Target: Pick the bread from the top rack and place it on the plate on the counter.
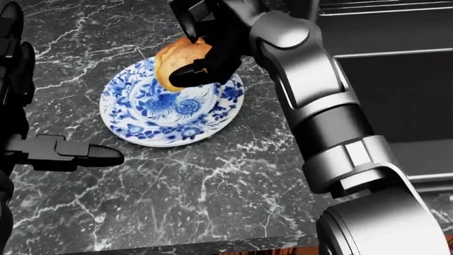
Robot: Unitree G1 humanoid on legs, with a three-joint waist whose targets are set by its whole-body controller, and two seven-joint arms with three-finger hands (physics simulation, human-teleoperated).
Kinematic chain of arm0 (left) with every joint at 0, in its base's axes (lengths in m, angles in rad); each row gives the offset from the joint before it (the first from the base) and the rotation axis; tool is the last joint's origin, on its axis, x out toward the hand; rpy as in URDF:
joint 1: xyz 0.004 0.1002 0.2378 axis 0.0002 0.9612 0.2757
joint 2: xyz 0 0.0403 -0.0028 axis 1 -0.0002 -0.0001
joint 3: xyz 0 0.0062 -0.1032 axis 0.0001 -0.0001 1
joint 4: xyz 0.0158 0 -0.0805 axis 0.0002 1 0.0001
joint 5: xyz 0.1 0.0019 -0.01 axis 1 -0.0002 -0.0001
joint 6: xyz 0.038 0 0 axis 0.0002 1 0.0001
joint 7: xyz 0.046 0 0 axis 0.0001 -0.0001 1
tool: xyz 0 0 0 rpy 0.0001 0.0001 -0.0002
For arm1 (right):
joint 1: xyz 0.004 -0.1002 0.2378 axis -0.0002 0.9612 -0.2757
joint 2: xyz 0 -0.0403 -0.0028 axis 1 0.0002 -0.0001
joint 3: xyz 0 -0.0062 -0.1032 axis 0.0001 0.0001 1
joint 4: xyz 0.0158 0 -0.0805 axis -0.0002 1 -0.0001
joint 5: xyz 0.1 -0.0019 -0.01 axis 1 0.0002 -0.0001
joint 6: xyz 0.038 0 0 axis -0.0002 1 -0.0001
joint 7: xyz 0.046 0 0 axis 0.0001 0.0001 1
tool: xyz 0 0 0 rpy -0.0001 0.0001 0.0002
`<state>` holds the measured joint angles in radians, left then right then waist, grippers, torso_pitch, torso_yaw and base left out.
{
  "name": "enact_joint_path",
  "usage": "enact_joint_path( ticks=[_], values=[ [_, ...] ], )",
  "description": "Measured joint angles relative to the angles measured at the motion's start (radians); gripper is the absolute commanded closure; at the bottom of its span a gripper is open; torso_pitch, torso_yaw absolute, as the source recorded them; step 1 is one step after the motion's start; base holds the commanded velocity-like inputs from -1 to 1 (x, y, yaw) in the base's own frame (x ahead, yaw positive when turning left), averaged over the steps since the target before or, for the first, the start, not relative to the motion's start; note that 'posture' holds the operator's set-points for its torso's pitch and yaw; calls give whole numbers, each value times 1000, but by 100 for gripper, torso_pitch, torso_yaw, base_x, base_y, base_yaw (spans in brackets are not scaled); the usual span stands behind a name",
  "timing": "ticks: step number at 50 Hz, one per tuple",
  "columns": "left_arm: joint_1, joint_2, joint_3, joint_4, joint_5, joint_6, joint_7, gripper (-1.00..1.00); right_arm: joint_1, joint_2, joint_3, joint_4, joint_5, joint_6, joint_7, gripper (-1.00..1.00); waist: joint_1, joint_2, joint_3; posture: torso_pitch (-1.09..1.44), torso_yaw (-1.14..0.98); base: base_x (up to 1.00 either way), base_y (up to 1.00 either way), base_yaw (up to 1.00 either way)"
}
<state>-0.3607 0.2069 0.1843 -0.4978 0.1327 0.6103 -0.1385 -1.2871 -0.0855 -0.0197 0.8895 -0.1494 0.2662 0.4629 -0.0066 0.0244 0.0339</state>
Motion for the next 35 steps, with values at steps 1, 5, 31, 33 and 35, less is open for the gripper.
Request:
enact_joint_path(
  ticks=[1, 5, 31, 33, 35],
  values=[
    [2, 1, 0, 1, 0, -3, 0, -100, -3, 3, 0, 11, 2, -8, -3, 100, 0, 0, -1, 0, 0, 0, 0, 0],
    [2, 3, 3, -3, 0, 1, -2, -100, -11, 11, 0, 56, 9, -41, -13, 100, 0, 1, -1, 0, 0, 0, 0, 0],
    [-11, 5, -2, -8, 3, 12, -2, -100, -27, 34, 4, 169, -5, -116, -13, 30, -1, 3, -2, 0, 0, 0, 0, 0],
    [-7, 4, 0, -9, 3, 11, -2, -100, -26, 35, 3, 170, -6, -116, -13, 22, -1, 3, -1, 0, 0, 0, 0, 0],
    [-5, 4, 1, -8, 4, 9, -2, -100, -24, 36, 4, 169, -7, -116, -14, 11, -1, 3, -1, 0, 0, 0, 0, 0]
  ],
)
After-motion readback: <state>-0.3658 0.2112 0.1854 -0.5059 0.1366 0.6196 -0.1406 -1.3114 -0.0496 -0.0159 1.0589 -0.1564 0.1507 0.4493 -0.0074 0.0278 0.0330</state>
